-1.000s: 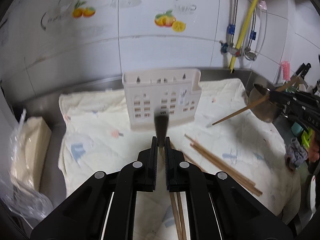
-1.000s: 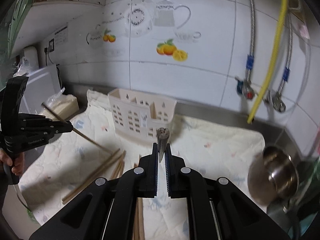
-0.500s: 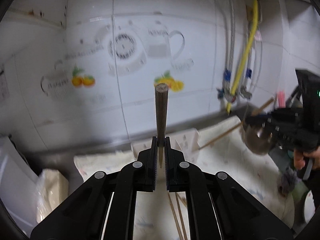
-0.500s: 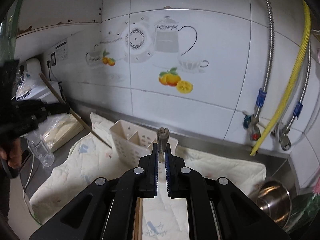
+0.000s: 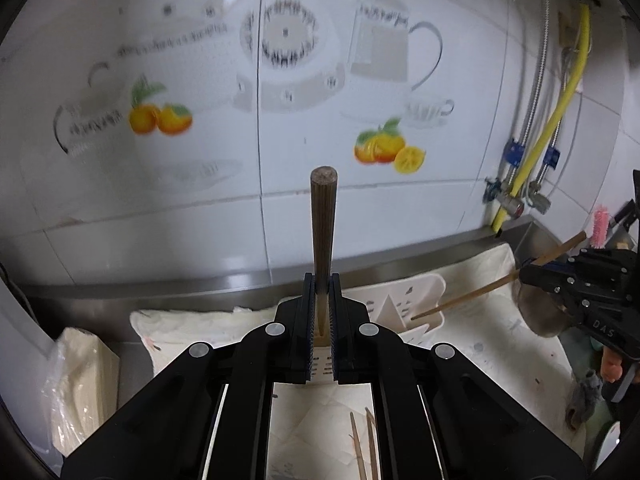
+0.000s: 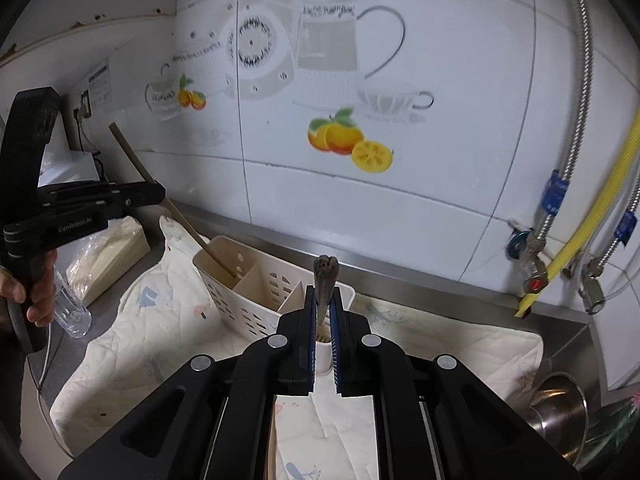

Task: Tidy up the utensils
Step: 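Lift the chopstick with the left tool and carry it over the holder, then drop the chopstick into the holder by opening the left tool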

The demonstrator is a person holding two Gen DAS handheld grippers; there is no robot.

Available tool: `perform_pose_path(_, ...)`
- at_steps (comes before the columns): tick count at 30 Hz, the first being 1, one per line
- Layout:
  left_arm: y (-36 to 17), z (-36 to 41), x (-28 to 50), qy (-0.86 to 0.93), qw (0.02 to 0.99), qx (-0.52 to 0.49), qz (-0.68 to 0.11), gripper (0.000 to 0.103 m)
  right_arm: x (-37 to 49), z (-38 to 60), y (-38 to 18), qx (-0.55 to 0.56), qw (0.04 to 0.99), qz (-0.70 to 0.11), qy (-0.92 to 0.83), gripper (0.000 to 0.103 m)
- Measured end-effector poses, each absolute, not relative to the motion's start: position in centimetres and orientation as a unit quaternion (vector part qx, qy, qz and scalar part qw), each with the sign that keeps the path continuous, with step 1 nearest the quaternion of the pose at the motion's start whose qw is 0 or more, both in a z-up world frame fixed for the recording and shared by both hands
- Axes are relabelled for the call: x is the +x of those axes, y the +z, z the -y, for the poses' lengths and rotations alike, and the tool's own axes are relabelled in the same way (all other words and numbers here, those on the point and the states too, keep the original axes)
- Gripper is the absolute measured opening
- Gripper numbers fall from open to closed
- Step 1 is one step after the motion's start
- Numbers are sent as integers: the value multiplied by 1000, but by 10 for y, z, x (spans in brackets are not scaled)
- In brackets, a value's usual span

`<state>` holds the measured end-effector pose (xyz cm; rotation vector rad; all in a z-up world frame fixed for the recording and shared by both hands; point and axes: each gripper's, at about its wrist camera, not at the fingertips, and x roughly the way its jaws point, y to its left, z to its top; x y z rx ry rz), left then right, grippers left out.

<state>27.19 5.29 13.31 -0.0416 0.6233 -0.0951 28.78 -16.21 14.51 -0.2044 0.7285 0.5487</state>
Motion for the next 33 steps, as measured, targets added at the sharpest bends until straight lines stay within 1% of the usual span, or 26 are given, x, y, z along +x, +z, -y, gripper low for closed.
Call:
perform_pose_path(7,114,-58,285,-45,942,-28,-330,6,300,156,133,-99,888,-366,262,6)
perform_pose_path(13,111,-61,286,-42,942,-31,-333,7,310,153,126,-99,884,-376,258,7)
perform_pose_path(14,111,-62,286,-41,942,-33,-332,9,311,153,126,-97,885,-376,257,7)
perform_pose_path(17,114,-62,282,-40,944,-31,-327,18,312,155,126,-92,887,-373,254,8)
perform_pose_path(19,117,-61,277,-39,946,-28,-320,30,309,157,129,-92,891,-367,252,8)
perform_pose_path(21,122,-61,270,-39,949,-29,-312,32,305,160,133,-91,894,-360,252,10)
perform_pose_path(23,127,-62,262,-37,951,-30,-305,35,297,163,139,-91,898,-349,250,16)
perform_pose_path(26,133,-59,246,-33,956,-23,-292,37,280,169,147,-95,904,-332,251,18)
perform_pose_path(29,134,-56,226,-34,958,-19,-283,41,258,175,150,-97,907,-318,258,21)
perform_pose_path(33,125,-51,200,-36,959,-16,-282,46,226,182,142,-93,906,-311,271,22)
